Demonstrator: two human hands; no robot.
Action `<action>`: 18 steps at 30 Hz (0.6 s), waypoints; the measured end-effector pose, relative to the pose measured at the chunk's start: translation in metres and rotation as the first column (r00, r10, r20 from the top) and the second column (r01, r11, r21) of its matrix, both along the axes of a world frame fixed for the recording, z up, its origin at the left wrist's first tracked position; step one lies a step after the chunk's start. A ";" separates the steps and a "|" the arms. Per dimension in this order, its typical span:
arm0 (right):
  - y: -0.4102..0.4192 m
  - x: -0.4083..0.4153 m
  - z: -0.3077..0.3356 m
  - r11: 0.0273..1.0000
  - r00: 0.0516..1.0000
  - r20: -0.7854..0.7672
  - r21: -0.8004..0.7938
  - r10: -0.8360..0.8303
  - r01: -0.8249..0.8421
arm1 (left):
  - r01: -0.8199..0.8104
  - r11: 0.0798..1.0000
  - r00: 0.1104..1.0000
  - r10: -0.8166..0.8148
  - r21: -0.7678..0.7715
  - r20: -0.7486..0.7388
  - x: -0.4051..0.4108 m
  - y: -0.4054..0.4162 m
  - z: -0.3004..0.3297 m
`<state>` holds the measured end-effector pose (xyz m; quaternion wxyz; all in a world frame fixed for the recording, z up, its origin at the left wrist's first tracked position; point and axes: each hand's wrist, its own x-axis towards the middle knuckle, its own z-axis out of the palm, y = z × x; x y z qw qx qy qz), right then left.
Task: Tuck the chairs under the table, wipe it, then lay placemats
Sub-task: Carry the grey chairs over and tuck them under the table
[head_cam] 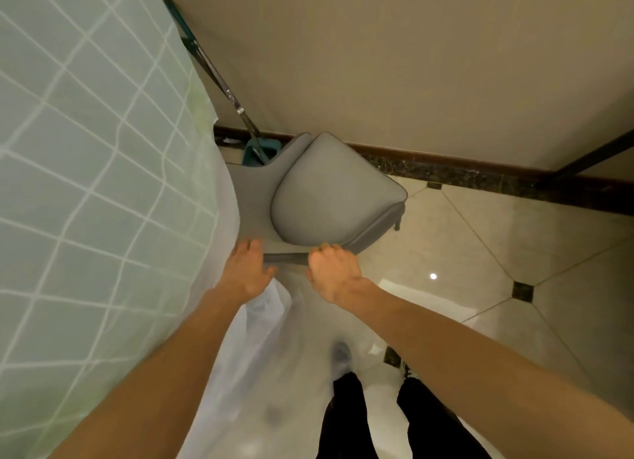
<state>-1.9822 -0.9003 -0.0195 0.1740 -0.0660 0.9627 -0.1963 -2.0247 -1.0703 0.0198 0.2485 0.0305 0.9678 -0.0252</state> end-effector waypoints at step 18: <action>-0.150 -0.053 -0.005 0.977 0.977 -0.041 -0.052 -0.210 0.208 | 0.322 0.930 0.908 -0.356 -0.176 -0.222 -0.057 -0.121 -0.023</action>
